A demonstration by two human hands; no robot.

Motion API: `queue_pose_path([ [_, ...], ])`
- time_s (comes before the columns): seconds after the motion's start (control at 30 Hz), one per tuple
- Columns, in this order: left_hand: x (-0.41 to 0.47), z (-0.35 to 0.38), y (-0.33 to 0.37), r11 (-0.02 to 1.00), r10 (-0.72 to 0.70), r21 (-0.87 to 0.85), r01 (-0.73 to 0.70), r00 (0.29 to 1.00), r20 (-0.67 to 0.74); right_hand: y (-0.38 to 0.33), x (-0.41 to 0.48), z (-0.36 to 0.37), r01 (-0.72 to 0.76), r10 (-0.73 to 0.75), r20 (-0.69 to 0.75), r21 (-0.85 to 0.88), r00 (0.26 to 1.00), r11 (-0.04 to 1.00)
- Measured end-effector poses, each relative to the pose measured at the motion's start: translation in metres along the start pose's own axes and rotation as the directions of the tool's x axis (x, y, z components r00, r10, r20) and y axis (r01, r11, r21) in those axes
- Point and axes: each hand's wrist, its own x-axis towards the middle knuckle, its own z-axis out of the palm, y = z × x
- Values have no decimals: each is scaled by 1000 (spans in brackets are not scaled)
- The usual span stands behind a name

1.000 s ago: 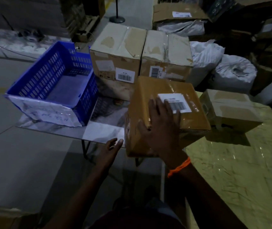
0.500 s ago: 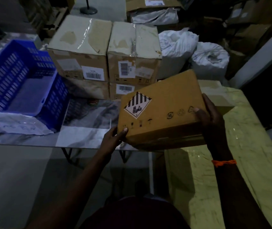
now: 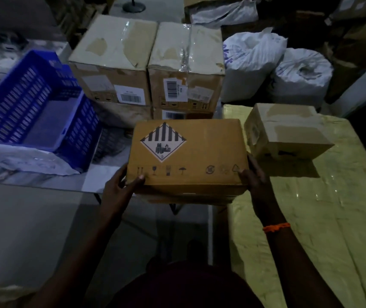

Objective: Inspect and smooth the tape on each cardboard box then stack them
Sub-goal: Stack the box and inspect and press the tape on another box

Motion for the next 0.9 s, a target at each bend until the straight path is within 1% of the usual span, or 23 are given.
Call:
queue_pose_path([
  [0.07, -6, -11, -4, 1000, -28, -2, 28, 997, -68, 9, 4, 14, -19, 19, 37, -9, 999, 1000],
  [0.17, -12, -17, -8, 999, -44, -13, 43, 990, -134, 17, 6, 25, -43, 44, 40, -32, 998, 999],
  [0.3, -11, -16, -13, 997, -73, -45, 67, 986, -150, 18, 11, 23, -68, 69, 13, -54, 998, 996],
  [0.4, -4, -15, -8, 997, -75, -19, 73, 984, -160, 15, 23, 18, -67, 66, -5, -106, 998, 992],
  [0.5, 14, -21, 2, 994, -100, 36, 104, 989, -106, 7, 46, 19, -102, 102, -8, -155, 995, 983],
  [0.6, 41, -23, 27, 986, -147, 76, 147, 989, -4, -10, 75, 31, -129, 137, 19, -224, 990, 966],
  [0.63, 50, -21, 36, 983, -177, 58, 176, 984, 15, -16, 83, 37, -143, 154, 31, -225, 988, 964],
  [0.7, 59, -13, 55, 973, -223, -57, 226, 974, 49, -26, 93, 49, -169, 183, 48, -214, 982, 962],
  [0.77, 59, -8, 65, 964, -217, -151, 221, 975, 38, -30, 97, 54, -147, 156, 18, -238, 988, 960],
  [0.83, 54, -11, 63, 977, -162, -145, 156, 986, -34, -30, 92, 52, -102, 97, -35, -225, 995, 969],
  [0.9, 44, -16, 55, 974, -143, -195, 117, 982, -127, -27, 78, 44, -88, 77, -80, -141, 994, 986],
])
